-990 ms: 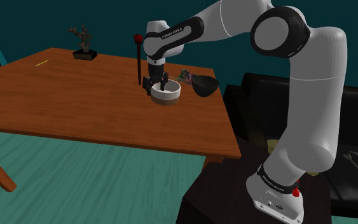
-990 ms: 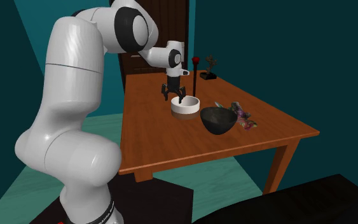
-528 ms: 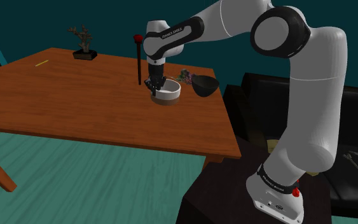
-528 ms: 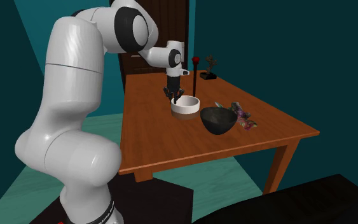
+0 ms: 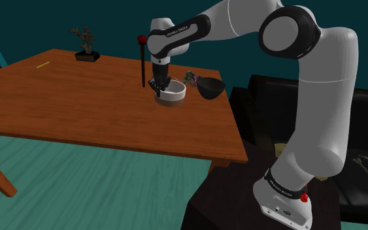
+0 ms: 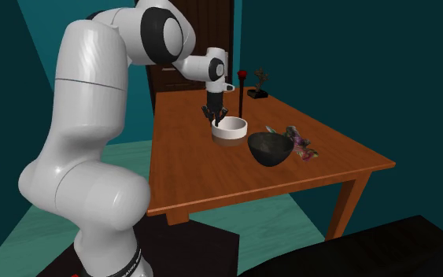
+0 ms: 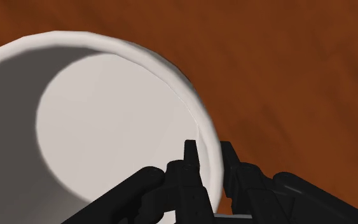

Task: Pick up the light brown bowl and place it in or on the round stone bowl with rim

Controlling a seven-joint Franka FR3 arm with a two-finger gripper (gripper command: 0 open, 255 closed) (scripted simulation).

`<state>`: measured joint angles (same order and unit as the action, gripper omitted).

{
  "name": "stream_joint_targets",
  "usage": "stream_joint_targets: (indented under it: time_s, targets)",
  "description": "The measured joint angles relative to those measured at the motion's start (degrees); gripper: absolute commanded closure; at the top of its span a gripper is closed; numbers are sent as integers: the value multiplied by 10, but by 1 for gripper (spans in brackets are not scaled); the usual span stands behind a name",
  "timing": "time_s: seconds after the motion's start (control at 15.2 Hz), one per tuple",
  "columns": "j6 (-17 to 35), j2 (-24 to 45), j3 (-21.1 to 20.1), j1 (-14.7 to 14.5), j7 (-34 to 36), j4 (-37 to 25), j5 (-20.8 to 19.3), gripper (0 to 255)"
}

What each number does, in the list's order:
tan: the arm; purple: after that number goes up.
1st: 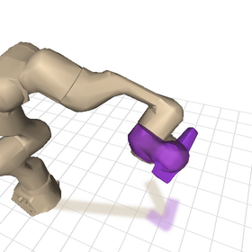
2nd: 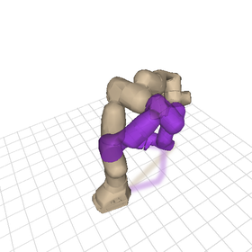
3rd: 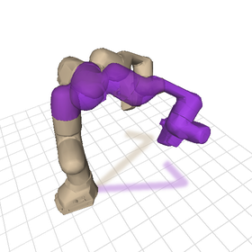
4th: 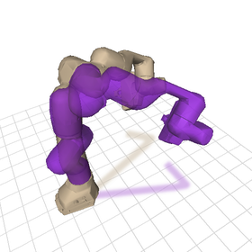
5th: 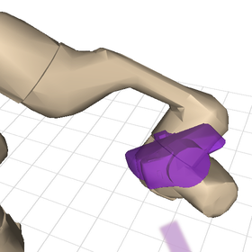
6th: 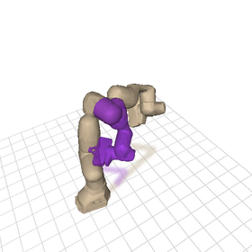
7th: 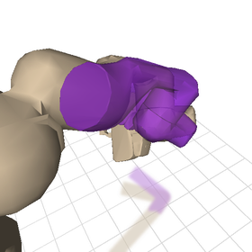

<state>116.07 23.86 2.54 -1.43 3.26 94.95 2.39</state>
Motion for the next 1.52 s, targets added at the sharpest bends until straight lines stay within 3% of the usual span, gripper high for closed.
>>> stream_joint_targets:
  time_s: [1.52]
  targets:
    - [-159,-36,1,0,5,-123,-3,255]
